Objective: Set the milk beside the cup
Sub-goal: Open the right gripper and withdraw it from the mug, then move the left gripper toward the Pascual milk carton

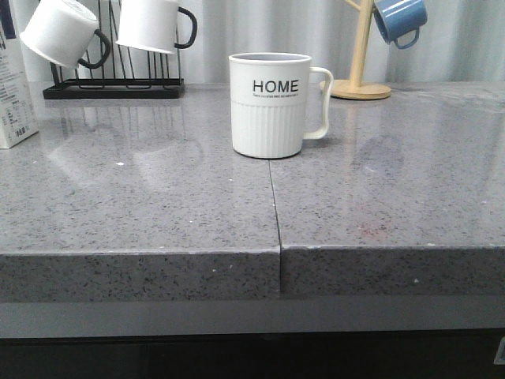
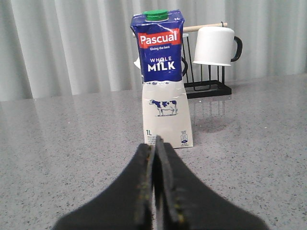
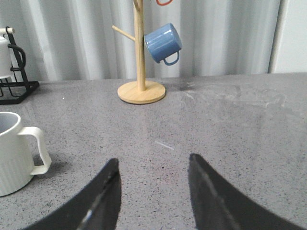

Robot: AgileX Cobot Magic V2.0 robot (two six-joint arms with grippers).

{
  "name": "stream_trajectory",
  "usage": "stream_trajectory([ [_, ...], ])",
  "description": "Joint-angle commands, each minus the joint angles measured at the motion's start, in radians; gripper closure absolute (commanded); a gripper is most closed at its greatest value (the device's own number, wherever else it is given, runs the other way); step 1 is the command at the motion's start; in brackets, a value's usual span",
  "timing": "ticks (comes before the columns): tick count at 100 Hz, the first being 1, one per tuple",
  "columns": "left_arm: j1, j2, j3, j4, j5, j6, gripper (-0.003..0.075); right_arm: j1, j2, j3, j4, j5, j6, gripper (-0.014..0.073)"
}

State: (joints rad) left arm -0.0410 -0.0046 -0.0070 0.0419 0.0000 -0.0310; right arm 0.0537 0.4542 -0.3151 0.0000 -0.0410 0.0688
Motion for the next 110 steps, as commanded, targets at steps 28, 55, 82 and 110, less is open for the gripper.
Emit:
stream_trajectory([
  [28,0.003,-0.032,0.051,-0.004,-0.07,-0.008,0.0741,-0.006,-0.183,0.056,-0.027,-0.004,0.0,0.0627],
  [55,0.003,-0.032,0.051,-0.004,-0.07,-0.008,0.0741,-0.006,-0.183,0.056,-0.026,-0.007,0.0,0.0713],
  [82,0.003,-0.032,0.051,-0.004,-0.07,-0.008,0.0741,-0.006,-0.183,0.056,-0.026,-0.007,0.0,0.0713],
  [110,0.003,-0.032,0.051,-0.004,-0.07,-0.008,0.0741,-0.006,-0.183,0.056,-0.026,-0.007,0.0,0.0713],
])
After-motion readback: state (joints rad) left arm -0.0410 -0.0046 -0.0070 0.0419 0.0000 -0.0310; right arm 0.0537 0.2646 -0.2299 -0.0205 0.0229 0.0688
